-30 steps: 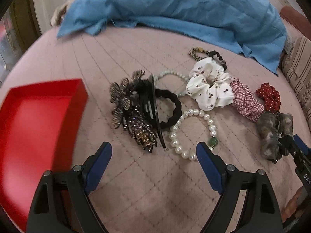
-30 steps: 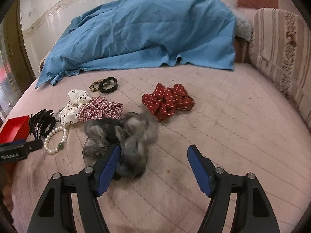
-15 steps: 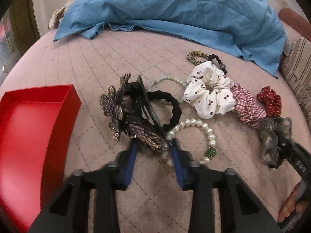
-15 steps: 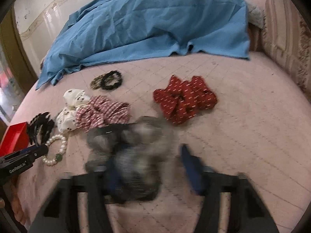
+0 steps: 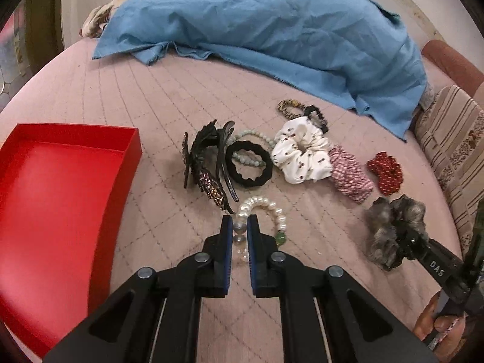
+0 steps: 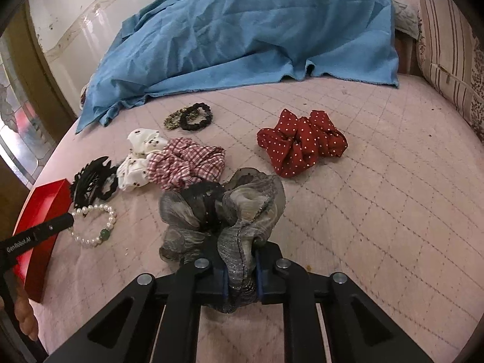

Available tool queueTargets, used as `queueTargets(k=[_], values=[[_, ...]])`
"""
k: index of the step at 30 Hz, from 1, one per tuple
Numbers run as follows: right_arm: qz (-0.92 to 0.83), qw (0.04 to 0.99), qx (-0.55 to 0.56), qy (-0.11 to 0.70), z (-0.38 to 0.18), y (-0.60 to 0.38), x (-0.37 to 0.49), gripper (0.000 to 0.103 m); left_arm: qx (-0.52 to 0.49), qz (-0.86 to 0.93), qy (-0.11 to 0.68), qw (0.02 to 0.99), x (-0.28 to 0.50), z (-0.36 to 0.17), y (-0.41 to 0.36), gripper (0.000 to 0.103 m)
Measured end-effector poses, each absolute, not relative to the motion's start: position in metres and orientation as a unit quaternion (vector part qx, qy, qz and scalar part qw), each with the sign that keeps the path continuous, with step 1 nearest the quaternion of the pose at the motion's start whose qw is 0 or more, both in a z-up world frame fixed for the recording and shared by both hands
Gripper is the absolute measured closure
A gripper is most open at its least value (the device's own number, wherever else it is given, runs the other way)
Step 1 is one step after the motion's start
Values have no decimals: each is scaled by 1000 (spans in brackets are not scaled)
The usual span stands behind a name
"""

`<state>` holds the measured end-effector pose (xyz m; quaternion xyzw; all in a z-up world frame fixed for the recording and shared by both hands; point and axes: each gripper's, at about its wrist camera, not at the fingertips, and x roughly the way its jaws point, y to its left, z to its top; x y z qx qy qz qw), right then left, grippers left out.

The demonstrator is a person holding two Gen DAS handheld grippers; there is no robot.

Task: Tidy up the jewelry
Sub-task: 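Grasp the grey sheer scrunchie with the right tool while the left tool grasps the pearl bracelet, then carry both items to the red tray and open both tools to release them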

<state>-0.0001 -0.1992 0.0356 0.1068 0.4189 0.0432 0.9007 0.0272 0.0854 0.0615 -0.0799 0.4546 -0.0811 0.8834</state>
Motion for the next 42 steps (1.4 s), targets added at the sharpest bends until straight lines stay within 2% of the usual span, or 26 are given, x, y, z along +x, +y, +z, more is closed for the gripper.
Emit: queueTargets(k=[14,25,34,42], values=[[62,916,82,389,76,-177,-32,91,-105,-87,413,900,-19,119,121,94],[137,915,65,374,128,-100,-36,91,-73,-54,376,922,-25,162,190,94],[217,892,39,394,135,10,-7,90,-72,-1,386,919,13,142,262,94],[257,871,4,419,116,95,34,90,-82,43,403,911,46,110,304,94]])
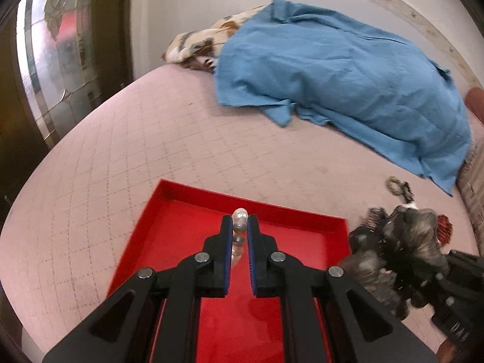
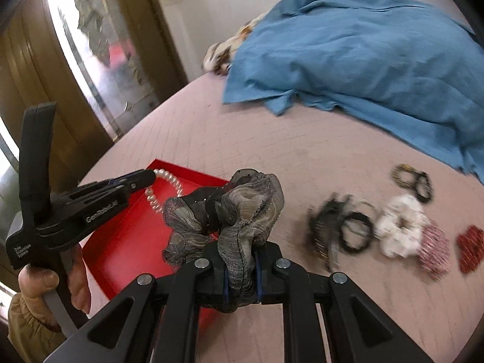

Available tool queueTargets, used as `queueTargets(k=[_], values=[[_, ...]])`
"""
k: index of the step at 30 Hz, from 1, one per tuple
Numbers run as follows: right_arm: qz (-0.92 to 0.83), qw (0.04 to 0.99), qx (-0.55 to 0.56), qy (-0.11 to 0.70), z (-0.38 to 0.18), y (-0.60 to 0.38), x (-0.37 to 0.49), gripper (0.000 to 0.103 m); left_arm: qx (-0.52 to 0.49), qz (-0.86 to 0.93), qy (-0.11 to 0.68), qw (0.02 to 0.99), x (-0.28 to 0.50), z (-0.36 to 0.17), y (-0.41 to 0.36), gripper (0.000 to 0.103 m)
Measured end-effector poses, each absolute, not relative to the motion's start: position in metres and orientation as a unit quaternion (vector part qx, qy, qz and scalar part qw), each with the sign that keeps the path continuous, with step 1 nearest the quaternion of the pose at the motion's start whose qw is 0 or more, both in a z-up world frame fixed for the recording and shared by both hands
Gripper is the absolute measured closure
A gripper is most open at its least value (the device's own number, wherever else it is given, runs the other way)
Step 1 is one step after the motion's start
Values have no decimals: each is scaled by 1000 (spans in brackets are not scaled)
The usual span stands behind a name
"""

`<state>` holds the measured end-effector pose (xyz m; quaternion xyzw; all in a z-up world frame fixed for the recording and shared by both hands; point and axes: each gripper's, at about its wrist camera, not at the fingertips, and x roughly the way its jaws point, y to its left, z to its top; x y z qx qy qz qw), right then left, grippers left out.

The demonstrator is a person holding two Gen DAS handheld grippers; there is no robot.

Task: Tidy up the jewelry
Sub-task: 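Carry both items to the red tray and open both tools to release them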

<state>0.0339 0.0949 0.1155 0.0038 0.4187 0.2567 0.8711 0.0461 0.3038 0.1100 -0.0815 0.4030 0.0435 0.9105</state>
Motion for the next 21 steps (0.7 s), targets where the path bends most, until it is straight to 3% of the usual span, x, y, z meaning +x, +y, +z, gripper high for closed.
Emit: queueTargets(k=[11,12,16,21], values=[[265,841,-7,471,61,140,75,85,-124,73,419,897,63,87,335,93],[261,842,-9,471,59,140,76,85,-126,71,418,897,63,87,334,91],[249,844,-6,475,56,135,78,75,-118,66,408,903,62,91,328,66],[253,844,-4,473,58,131,76,71,-115,55,392,911,55,99,320,60]])
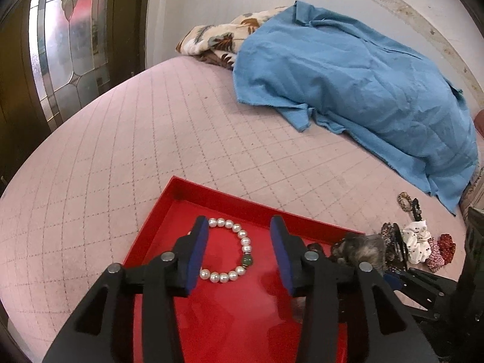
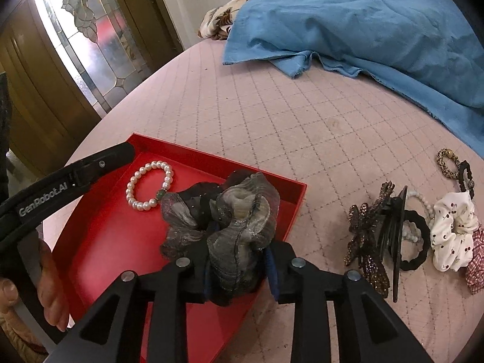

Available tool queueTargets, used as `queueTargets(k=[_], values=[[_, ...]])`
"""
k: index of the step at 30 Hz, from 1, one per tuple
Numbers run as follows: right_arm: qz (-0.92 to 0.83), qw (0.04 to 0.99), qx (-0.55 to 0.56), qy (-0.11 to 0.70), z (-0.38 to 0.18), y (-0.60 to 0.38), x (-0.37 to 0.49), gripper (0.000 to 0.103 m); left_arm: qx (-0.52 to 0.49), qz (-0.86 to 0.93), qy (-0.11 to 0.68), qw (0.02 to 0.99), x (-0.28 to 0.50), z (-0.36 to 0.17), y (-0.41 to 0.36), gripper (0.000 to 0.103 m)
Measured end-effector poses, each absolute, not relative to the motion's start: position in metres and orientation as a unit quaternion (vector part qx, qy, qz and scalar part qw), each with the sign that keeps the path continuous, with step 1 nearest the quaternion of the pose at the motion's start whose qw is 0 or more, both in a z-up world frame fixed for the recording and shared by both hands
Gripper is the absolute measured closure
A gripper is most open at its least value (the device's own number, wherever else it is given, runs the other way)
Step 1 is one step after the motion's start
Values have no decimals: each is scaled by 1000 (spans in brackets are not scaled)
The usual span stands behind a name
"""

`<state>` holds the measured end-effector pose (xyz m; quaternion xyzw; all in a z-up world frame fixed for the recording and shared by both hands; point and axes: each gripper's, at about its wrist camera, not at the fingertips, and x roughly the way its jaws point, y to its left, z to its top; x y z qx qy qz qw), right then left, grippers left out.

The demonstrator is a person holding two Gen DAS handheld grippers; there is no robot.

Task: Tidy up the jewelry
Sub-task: 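Carry both items to the red tray and open both tools to release them, then move both open tools back over the remaining scrunchies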

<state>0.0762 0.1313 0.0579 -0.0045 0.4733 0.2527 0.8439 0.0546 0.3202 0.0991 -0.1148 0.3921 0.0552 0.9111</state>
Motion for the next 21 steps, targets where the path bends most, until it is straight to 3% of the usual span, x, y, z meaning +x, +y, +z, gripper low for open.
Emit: queueTargets(k=[11,21], values=[[252,857,1,449,76,109,52,58,-122,51,369,920,38,112,312,58],[185,879,21,439,87,18,34,57,-80,2,377,923,25,113,257,58]])
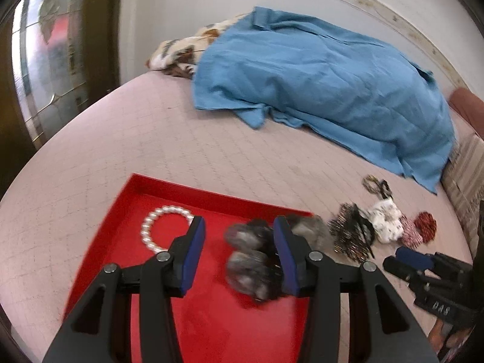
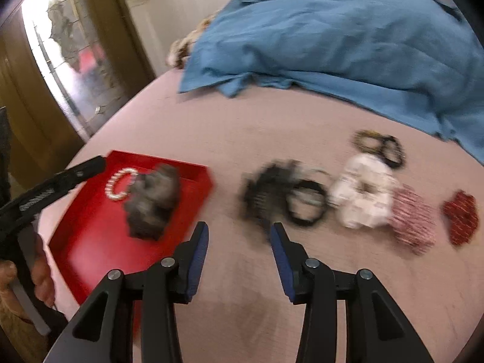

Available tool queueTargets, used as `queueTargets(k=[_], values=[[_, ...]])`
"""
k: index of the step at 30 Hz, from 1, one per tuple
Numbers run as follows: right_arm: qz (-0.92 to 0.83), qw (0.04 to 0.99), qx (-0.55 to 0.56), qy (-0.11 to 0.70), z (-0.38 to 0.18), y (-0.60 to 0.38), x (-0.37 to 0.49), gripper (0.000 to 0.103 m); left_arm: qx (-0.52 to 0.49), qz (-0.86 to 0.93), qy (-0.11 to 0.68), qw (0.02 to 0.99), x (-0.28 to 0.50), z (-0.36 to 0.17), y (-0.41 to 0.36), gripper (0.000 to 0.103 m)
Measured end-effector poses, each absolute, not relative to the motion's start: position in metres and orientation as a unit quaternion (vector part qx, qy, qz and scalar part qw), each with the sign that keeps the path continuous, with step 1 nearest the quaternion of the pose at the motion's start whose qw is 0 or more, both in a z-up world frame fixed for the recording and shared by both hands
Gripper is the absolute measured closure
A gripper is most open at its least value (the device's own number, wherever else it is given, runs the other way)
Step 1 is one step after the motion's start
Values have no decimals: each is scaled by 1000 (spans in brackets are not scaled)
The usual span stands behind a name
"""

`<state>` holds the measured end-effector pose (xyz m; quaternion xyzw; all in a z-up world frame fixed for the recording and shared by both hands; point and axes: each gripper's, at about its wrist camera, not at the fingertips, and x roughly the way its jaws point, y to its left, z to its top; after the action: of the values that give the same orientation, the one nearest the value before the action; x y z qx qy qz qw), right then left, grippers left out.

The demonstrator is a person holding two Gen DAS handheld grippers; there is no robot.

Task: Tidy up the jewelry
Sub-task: 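Move both open tools back over the remaining scrunchies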

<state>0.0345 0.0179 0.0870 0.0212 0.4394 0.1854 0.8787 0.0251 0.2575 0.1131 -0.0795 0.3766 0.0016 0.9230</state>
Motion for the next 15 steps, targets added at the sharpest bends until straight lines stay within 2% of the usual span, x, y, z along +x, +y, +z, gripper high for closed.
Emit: queueTargets(k=[15], values=[[80,891,90,438,70,-125,13,57,-73,-77,404,909,24,122,167,58]])
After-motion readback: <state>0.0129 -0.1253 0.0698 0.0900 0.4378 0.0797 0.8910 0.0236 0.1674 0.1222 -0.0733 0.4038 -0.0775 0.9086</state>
